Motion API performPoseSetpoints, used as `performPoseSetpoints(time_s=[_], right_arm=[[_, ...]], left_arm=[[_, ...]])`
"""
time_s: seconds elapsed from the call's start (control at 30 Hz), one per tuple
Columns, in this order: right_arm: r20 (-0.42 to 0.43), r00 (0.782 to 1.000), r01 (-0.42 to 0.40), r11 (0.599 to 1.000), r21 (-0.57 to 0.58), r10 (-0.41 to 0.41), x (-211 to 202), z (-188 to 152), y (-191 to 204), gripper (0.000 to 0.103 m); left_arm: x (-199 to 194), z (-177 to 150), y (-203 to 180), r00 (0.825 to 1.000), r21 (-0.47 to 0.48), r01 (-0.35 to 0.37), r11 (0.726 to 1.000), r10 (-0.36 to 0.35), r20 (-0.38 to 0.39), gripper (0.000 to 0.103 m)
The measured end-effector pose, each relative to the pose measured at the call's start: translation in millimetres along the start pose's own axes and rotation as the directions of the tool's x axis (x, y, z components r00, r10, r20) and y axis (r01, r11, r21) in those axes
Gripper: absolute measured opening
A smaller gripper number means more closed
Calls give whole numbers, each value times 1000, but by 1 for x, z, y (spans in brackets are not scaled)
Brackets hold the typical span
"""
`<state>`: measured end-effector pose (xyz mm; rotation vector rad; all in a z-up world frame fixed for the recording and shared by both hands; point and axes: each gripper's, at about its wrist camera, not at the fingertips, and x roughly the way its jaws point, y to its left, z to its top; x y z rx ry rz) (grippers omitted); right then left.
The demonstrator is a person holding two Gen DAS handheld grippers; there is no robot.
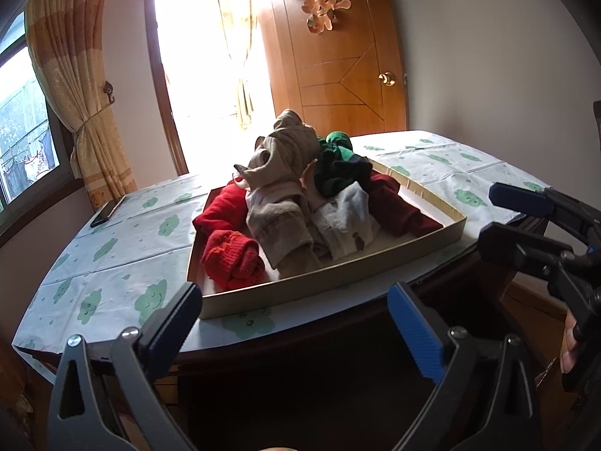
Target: Take underwear out of drawer
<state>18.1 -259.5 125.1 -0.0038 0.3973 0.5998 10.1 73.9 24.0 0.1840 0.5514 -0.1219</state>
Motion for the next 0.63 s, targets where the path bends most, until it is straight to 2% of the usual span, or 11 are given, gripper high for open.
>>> performPoseSetpoints(time_s=[0.63], right_arm=[[-4, 1000, -2, 1000, -23, 2, -4, -1, 7, 83]], left_arm=[[7, -9, 7, 1000, -41, 7, 999, -8, -13, 101]])
